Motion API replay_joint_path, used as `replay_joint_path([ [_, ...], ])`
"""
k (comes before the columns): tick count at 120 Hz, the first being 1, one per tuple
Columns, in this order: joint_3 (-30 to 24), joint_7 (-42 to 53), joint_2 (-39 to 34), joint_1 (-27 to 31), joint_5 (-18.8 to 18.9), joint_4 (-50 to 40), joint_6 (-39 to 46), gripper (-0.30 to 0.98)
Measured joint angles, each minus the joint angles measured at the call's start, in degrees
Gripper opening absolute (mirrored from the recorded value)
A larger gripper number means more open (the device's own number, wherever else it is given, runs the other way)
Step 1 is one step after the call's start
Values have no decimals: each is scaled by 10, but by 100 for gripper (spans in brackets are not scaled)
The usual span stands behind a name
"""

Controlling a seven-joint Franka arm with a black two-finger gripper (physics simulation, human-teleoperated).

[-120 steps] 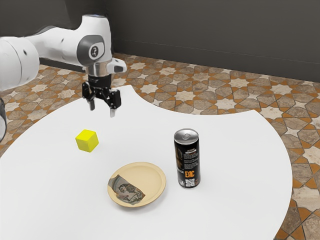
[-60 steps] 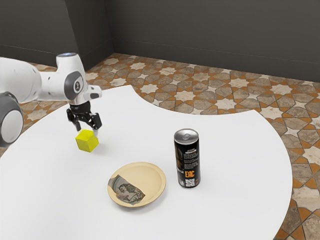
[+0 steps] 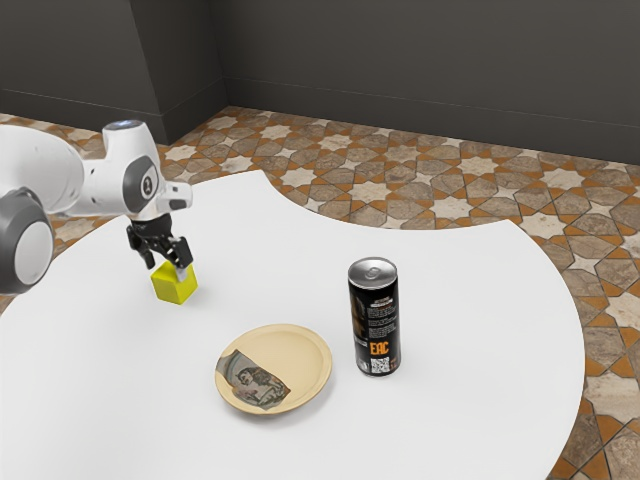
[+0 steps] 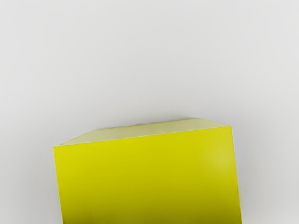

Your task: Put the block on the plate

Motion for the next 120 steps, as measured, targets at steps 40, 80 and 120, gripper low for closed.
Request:
replay_joint_path([
  [40, -5, -29, 7, 0, -12, 0, 3, 69],
  [80, -5, -59, 21, 0, -11, 0, 5, 64],
  [120, -6, -80, 25, 0, -9, 0, 5, 42],
])
